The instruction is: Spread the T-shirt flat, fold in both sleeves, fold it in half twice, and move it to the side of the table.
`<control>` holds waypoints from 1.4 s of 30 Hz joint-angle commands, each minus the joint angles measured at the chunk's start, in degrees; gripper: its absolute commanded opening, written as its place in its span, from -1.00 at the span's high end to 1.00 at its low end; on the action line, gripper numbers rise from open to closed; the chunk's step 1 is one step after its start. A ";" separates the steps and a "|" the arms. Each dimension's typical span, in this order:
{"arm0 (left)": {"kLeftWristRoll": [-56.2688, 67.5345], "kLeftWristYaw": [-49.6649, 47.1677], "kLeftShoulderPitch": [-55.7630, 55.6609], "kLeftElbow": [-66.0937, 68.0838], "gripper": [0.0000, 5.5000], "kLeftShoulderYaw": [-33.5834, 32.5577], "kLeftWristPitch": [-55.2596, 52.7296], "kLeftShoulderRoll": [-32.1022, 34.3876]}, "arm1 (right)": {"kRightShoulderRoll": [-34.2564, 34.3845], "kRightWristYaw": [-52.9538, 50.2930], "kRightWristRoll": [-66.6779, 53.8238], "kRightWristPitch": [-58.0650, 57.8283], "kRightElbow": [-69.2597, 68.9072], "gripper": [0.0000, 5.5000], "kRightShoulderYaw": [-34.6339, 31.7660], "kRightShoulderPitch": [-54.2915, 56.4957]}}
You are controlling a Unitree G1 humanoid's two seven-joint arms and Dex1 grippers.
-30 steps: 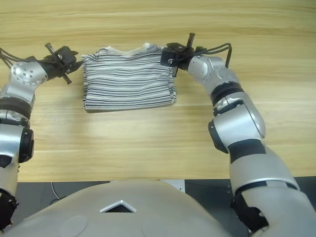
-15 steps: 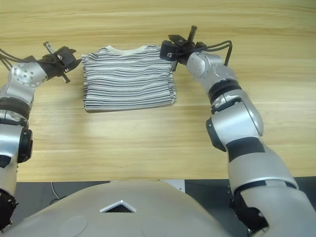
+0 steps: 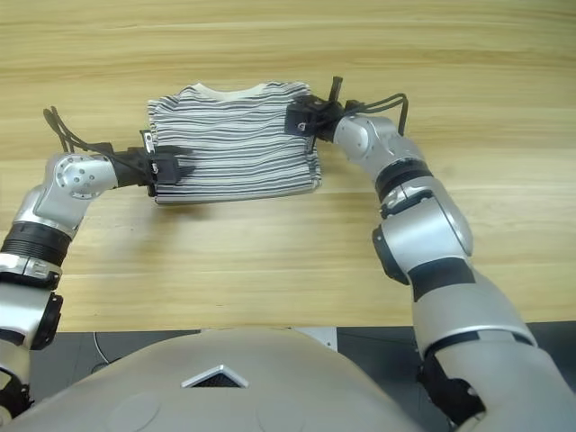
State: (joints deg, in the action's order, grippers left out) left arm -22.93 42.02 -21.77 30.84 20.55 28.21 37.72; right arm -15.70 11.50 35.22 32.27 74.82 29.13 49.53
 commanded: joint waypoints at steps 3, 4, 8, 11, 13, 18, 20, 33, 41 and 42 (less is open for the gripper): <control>-14.16 -7.86 -0.06 -3.28 0.49 8.10 6.88 0.68 | -1.21 3.88 2.99 1.57 -0.35 0.69 3.67 -4.39; -16.37 -11.49 -0.90 -3.84 0.49 9.07 10.58 0.42 | -1.75 4.99 3.62 3.24 -0.89 0.69 4.67 -5.07; -32.74 -27.87 -6.41 -3.47 0.49 14.01 16.71 2.97 | -6.59 13.95 2.36 12.79 -8.36 0.69 7.82 -10.32; -42.80 -38.00 -8.85 -2.17 0.49 16.66 15.63 5.67 | -13.37 27.22 -6.25 14.52 -26.21 0.69 8.16 -18.67; -46.63 -43.24 -9.21 -1.24 0.49 17.83 14.57 6.37 | -17.33 34.90 -14.65 11.12 -41.39 0.69 8.84 -24.74; -51.44 -50.74 -10.02 0.10 0.49 20.18 13.36 6.39 | -23.21 43.97 -21.91 -1.07 -65.50 0.69 9.26 -34.69; -52.57 -52.94 -10.34 1.01 0.49 20.79 13.35 7.24 | -25.13 46.01 -21.62 -4.84 -70.84 0.69 8.97 -37.35; -58.45 -72.32 -13.40 -4.49 0.49 23.49 12.15 12.17 | -13.17 41.16 -41.28 -16.29 -79.43 0.69 -1.84 -40.57; -49.53 -67.69 -10.00 -11.25 0.49 16.16 18.03 21.21 | -16.94 45.00 -50.64 -27.40 -79.23 0.69 -13.53 -30.28; -48.97 -67.11 -9.15 -12.08 0.49 15.87 19.13 22.54 | -18.16 46.68 -51.54 -28.61 -79.50 0.69 -14.28 -29.92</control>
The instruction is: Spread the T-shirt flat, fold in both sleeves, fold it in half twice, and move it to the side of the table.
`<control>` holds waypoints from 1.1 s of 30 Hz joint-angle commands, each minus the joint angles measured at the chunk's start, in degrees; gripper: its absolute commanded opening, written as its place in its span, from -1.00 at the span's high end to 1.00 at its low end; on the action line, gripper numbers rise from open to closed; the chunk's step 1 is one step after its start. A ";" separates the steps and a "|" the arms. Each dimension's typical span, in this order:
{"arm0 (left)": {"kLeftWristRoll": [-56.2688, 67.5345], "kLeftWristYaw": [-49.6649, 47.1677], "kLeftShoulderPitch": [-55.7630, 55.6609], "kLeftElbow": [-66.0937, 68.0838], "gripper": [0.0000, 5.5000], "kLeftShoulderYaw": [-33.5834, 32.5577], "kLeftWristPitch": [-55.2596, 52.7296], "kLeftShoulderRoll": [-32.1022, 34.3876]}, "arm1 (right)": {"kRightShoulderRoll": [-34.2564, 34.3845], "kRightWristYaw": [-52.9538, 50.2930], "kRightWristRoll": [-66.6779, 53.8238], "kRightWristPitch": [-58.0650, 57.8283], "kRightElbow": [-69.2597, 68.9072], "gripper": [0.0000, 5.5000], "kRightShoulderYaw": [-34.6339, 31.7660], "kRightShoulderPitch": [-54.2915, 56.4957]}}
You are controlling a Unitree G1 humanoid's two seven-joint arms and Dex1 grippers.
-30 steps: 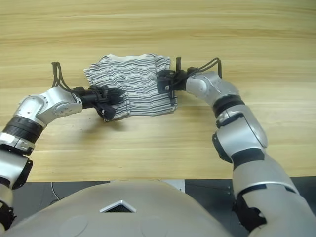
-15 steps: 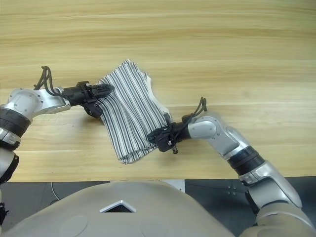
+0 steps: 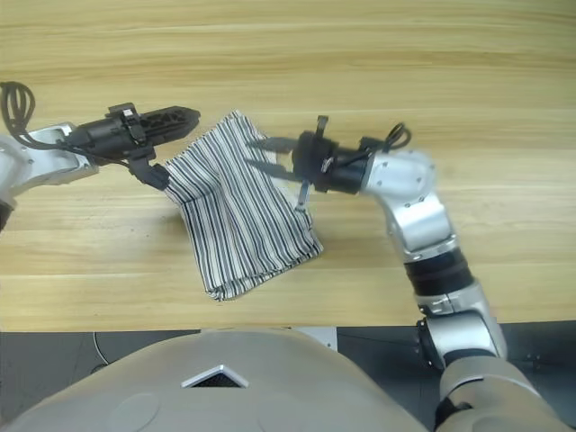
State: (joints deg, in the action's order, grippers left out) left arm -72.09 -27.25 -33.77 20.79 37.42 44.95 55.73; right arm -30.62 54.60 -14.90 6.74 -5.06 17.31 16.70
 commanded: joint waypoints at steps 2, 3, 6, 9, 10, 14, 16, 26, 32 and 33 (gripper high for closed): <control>7.85 5.43 5.62 -3.73 0.49 -2.75 6.14 6.86 | -6.29 7.32 -2.03 -3.19 1.04 0.69 -3.65 2.30; 16.42 9.19 8.02 -4.32 0.49 -3.46 8.70 8.38 | -8.29 9.32 -0.60 -1.04 2.73 0.69 -3.92 1.76; 45.71 26.41 18.00 -11.23 0.47 1.31 9.33 17.82 | -16.75 10.92 14.20 17.83 14.10 0.63 -0.84 1.11; 63.73 40.94 28.33 -24.92 0.29 6.33 3.38 31.87 | -23.09 14.86 18.89 32.27 21.40 0.42 1.03 -1.05; 67.01 43.88 31.06 -28.21 0.26 6.64 1.47 35.12 | -24.19 15.60 19.70 35.69 23.09 0.37 1.64 -1.34; 73.30 50.74 37.34 -35.62 0.04 4.65 -4.86 38.28 | -24.13 15.83 21.51 42.61 27.96 0.13 3.50 -1.06; 74.14 53.32 40.36 -37.95 -0.08 2.80 -8.38 37.31 | -23.04 15.11 21.97 45.95 29.87 0.00 4.47 -1.20; 65.70 58.13 48.04 -36.55 -0.22 -3.89 -15.07 22.25 | -14.95 3.64 28.10 58.19 34.44 -0.01 7.35 -1.45; 60.99 60.86 48.71 -33.65 -0.22 -5.35 -13.78 13.56 | -12.18 -2.01 30.97 61.17 35.53 -0.01 9.24 -2.14; 60.50 61.39 48.81 -33.59 -0.22 -5.45 -13.67 12.46 | -12.03 -2.53 31.06 61.35 35.35 -0.01 9.68 -2.19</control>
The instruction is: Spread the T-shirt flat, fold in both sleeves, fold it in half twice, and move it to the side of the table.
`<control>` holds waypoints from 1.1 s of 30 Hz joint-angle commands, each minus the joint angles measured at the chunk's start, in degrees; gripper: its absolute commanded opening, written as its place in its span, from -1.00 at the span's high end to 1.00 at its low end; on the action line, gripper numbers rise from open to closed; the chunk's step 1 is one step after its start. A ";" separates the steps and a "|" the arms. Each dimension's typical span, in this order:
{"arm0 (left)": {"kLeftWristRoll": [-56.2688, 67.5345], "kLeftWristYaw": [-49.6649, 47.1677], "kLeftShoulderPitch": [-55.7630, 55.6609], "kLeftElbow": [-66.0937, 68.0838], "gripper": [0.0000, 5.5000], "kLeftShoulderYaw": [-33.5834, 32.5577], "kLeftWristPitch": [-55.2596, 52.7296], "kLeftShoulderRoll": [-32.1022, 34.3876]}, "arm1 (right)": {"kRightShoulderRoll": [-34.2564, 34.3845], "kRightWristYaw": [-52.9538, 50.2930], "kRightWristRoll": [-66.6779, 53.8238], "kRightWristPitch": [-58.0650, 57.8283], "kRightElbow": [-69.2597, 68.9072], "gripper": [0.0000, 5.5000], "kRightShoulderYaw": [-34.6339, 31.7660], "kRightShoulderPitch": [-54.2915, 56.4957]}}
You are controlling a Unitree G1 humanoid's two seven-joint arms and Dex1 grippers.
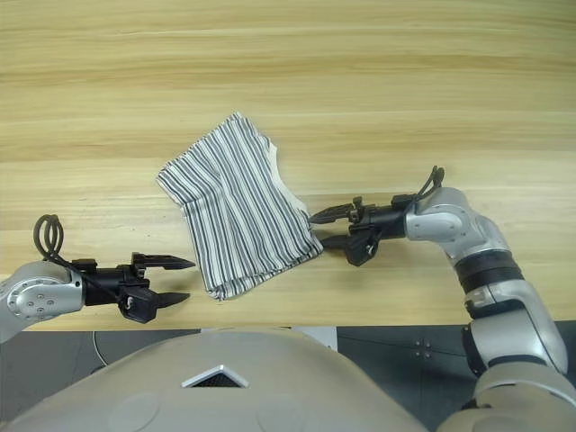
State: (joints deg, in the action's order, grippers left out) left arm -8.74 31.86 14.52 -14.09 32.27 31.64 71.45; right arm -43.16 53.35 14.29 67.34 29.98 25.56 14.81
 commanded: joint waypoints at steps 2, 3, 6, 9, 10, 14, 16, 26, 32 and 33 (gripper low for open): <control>-3.46 3.40 0.79 1.45 -0.22 -0.70 -0.14 -5.03 | 0.73 -2.21 2.04 0.75 -0.13 -0.01 2.19 -0.27; -3.60 3.97 0.93 1.50 -0.22 -0.84 -0.06 -5.74 | 0.83 -2.65 2.20 0.72 -0.29 -0.01 2.51 -0.22; -4.28 5.16 1.41 1.26 -0.22 -1.43 0.12 -7.67 | 1.18 -3.79 2.95 0.89 0.06 -0.01 3.64 0.46; -5.09 5.95 1.18 1.26 -0.22 -1.82 0.50 -9.63 | 1.50 -4.51 3.42 0.69 0.02 -0.01 4.64 0.96; -5.34 6.22 1.12 1.37 -0.22 -1.94 0.68 -10.13 | 1.52 -4.68 3.53 0.62 -0.01 -0.01 4.91 1.06; -6.88 7.14 0.41 2.56 -0.23 -2.19 1.36 -12.56 | 1.52 -5.82 5.27 0.56 0.42 0.06 5.58 1.54; -8.60 6.79 -0.32 3.90 -0.23 -2.71 2.19 -13.69 | 1.49 -6.33 5.68 0.50 0.58 0.21 5.96 1.77; -11.22 7.19 -1.58 6.69 0.35 -4.04 4.10 -16.08 | 1.25 -7.57 6.45 0.44 0.95 0.91 7.33 2.07; -6.88 10.23 -1.30 2.85 0.74 -4.14 6.01 -14.54 | 0.05 -1.76 -4.92 -7.16 -4.13 0.96 9.31 0.54; -5.60 11.29 -1.29 1.82 0.80 -4.58 5.59 -14.06 | -0.44 -0.01 -7.45 -9.31 -5.72 0.96 9.59 0.17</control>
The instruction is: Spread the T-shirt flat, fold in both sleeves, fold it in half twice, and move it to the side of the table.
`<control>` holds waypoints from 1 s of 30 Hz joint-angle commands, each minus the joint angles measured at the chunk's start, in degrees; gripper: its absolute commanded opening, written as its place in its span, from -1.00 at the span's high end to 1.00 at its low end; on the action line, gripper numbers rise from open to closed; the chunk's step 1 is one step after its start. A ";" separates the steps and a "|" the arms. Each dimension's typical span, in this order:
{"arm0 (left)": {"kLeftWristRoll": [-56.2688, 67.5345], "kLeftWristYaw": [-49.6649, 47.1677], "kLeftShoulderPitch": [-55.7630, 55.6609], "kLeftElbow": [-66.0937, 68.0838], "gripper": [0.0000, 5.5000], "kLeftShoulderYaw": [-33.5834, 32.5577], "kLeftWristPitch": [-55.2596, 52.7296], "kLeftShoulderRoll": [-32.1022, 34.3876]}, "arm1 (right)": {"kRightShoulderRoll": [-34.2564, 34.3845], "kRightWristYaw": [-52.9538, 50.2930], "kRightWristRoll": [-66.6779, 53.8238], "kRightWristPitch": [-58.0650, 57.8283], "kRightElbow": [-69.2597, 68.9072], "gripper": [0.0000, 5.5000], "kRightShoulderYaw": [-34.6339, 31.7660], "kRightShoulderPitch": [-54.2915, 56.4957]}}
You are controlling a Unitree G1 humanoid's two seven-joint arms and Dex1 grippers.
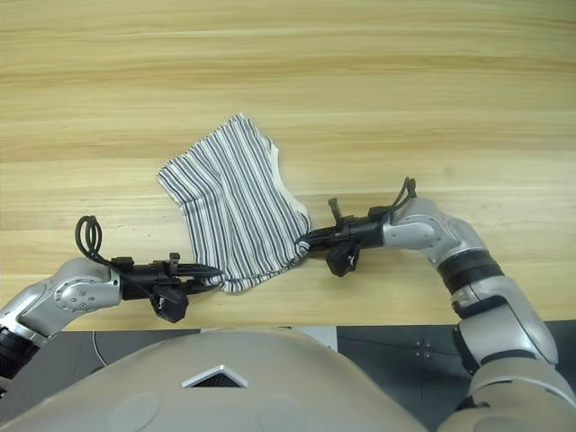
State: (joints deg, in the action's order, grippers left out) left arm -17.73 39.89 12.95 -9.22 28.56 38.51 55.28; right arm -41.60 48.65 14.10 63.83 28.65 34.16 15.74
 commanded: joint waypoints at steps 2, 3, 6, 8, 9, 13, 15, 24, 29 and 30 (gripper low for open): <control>7.16 5.59 -2.11 -5.13 0.87 -3.11 -3.12 3.09 | -3.23 8.26 -12.59 -11.01 -8.71 0.96 0.82 -1.46; 9.23 7.17 -3.44 -6.34 0.89 -4.25 -4.64 3.83 | -3.59 9.66 -14.95 -13.53 -10.79 0.96 0.37 -1.60; 14.96 11.91 -4.77 -11.08 0.90 -7.56 -12.91 6.58 | -4.81 13.53 -20.49 -21.01 -16.84 0.96 -0.95 -1.73; 17.40 14.77 -4.76 -13.47 0.90 -8.72 -17.97 8.06 | -6.18 16.36 -23.50 -26.67 -21.14 0.96 -1.41 -2.48; 18.10 15.89 -4.76 -14.30 0.90 -9.11 -19.66 8.57 | -6.89 17.63 -24.76 -29.33 -23.13 0.96 -1.58 -2.97; 19.81 19.72 -3.11 -17.43 0.90 -11.71 -26.19 11.38 | -10.47 22.89 -29.66 -40.45 -32.12 0.96 -2.90 -5.65; 21.74 22.13 -0.70 -20.07 0.90 -13.05 -31.06 14.09 | -12.06 24.78 -31.91 -45.12 -35.50 0.96 -4.06 -7.39; 33.54 28.71 8.77 -31.45 0.90 -21.08 -42.04 21.08 | -12.68 28.14 -37.18 -57.18 -44.37 0.96 -9.10 -11.84; 36.30 30.53 7.16 -30.85 0.90 -24.42 -42.90 20.09 | -8.84 26.43 -34.93 -56.26 -42.00 0.96 -10.43 -12.57; 36.60 30.72 5.31 -29.75 0.90 -24.22 -43.11 19.08 | -7.60 25.79 -34.76 -56.07 -41.17 0.96 -10.89 -12.04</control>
State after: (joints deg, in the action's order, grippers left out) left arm 18.62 69.40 21.21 -40.73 4.75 -3.78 75.11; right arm -50.88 75.60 -21.91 7.43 -14.08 25.07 2.62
